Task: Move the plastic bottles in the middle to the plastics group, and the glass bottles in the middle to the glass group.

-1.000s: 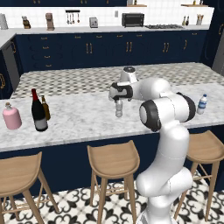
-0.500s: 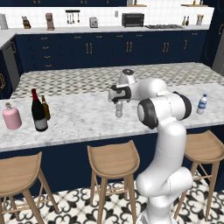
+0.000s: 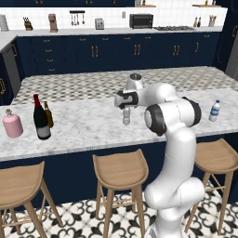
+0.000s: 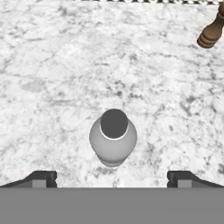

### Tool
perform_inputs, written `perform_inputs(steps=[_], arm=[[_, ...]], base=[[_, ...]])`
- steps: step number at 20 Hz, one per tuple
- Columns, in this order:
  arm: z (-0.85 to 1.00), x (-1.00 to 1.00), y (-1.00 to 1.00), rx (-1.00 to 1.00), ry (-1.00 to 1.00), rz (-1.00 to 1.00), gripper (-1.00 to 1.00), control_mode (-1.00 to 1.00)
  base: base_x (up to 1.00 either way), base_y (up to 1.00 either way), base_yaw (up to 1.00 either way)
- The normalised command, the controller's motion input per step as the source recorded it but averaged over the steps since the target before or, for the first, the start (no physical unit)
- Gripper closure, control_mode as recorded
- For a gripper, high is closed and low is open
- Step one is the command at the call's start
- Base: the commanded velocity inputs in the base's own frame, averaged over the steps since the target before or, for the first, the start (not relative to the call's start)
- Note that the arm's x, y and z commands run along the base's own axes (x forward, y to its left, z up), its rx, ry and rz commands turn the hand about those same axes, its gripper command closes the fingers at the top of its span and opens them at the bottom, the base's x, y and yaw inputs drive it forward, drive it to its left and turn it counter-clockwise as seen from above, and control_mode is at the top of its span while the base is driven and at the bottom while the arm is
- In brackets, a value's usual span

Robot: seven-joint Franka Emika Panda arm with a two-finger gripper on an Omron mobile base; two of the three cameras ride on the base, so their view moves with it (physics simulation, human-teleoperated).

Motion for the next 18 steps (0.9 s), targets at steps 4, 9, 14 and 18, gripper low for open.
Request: perform_inputs(steps=[4,9,14,18], arm=[[-0.14,0.12,0.0,0.0,-0.03,0.0,-1.0,-1.0],[-0.18,0.06,0.0,0.0,0.0,0.0,-1.0,-1.0],[-0.07,0.15,0.0,0.0,0.0,0.0,-1.0,-1.0],[-0.11,0.25,0.0,0.0,0.0,0.0,-1.0,-1.0]], base=[[0.0,0.0,0.0],[0.0,0.0,0.0],[0.0,0.0,0.0],[0.0,0.0,0.0]])
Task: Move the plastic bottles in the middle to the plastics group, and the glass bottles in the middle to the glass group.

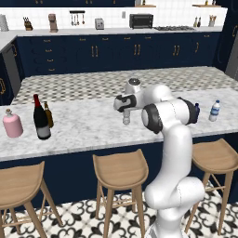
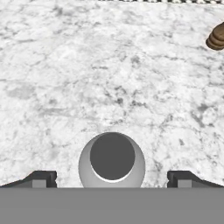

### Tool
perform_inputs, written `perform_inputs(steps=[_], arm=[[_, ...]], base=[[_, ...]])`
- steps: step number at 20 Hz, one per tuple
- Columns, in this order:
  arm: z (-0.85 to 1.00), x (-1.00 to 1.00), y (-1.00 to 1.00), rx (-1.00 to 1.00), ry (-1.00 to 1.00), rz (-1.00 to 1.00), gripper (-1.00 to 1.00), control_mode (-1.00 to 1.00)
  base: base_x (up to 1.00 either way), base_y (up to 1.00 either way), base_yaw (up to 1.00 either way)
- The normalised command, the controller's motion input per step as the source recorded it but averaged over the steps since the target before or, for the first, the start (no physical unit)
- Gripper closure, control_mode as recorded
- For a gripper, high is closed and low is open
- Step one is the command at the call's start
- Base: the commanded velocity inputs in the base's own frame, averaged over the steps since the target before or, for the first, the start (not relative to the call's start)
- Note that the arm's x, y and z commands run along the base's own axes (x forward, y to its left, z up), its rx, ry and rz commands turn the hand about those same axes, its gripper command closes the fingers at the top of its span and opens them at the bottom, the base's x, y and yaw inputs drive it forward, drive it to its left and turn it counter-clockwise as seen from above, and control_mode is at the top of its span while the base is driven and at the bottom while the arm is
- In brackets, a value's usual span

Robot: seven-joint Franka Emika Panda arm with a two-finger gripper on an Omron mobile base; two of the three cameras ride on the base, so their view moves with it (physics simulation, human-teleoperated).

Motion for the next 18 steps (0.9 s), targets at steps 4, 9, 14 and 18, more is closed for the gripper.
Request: perform_inputs(steps=[4,9,14,18], arm=[[-0.06,0.19,0.0,0.0,0.0,0.0,-1.0,-1.0],[-0.01,0.05,0.0,0.0,0.0,0.0,1.0,-1.0],[0.0,0.0,0.0,0.0,0.0,0.0,1.0,-1.0],[0.02,-0.22,-0.06,0.0,-0.04,-0.02,1.0,-1.0]], base=[[0.0,0.0,0.0],[0.0,0.0,0.0],[0.0,0.0,0.0],[0.0,0.0,0.0]])
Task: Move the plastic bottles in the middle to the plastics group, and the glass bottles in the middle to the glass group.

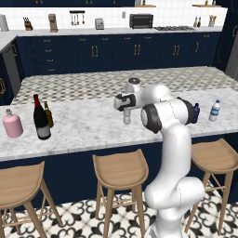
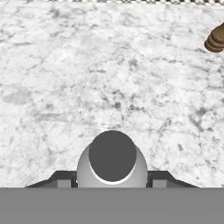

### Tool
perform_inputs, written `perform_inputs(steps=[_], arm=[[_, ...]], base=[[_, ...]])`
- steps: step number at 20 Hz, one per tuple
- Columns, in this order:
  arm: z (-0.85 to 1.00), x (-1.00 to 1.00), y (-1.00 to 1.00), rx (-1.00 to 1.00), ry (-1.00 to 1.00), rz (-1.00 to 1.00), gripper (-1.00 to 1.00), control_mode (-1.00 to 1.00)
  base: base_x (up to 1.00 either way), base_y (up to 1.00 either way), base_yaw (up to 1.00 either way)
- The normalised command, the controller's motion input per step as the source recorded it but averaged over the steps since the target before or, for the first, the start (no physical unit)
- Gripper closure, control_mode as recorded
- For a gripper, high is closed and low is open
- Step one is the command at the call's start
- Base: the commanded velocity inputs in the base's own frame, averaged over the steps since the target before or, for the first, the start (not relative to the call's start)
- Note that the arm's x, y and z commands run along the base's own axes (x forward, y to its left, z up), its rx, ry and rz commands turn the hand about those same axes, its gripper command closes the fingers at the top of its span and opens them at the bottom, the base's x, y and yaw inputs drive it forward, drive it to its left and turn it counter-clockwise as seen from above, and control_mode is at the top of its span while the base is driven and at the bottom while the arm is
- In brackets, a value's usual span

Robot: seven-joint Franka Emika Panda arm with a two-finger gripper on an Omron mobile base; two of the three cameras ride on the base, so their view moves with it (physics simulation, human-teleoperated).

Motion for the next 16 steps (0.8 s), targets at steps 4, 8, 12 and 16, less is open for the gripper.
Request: perform_inputs(steps=[4,8,12,16], arm=[[0.25,-0.51,-0.23,0.0,-0.03,-0.09,1.0,-1.0],[0.3,-0.44,-0.54,0.0,-0.03,-0.19,1.0,-1.0],[0.38,-0.34,-0.7,0.02,-0.03,-0.2,1.0,-1.0],[0.31,-0.48,-0.65,0.02,-0.01,-0.15,1.0,-1.0]], base=[[0.0,0.0,0.0],[0.0,0.0,0.0],[0.0,0.0,0.0],[0.0,0.0,0.0]])
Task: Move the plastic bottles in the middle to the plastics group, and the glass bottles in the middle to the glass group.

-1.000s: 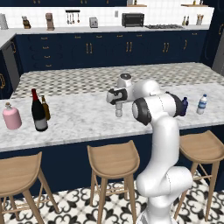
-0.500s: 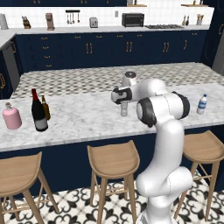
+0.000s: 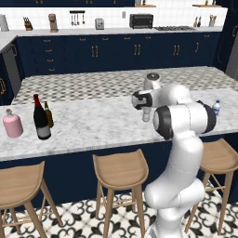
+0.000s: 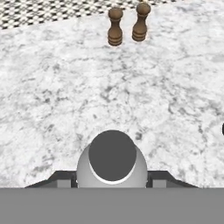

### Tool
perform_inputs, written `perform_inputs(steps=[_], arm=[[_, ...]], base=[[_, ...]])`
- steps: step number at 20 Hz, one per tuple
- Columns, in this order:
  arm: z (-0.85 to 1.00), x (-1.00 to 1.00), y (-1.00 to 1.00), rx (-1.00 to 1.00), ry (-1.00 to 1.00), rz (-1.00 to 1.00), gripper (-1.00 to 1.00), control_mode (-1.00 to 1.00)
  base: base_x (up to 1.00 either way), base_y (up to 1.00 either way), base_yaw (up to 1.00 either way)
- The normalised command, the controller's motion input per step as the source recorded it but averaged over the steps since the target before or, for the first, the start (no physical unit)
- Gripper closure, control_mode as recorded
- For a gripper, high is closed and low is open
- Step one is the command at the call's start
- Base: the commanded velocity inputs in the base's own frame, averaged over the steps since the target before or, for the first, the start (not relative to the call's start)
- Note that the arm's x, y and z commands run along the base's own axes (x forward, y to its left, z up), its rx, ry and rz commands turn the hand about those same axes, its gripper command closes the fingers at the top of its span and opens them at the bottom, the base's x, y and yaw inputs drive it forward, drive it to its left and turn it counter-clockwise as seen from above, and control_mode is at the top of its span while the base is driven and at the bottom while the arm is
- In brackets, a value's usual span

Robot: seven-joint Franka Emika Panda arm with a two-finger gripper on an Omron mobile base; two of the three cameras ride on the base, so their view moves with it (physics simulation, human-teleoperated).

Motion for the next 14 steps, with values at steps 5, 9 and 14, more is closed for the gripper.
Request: perform_inputs(steps=[5,9,14], arm=[[0.14,-0.53,-0.54,0.0,0.0,-0.09,1.0,-1.0],[0.0,-0.52,-0.31,0.0,0.0,-0.1,1.0,-1.0],[0.02,-0.04,-0.16,0.0,-0.02,-0.15,1.0,-1.0]], base=[[0.0,0.0,0.0],[0.0,0.0,0.0],[0.0,0.0,0.0]])
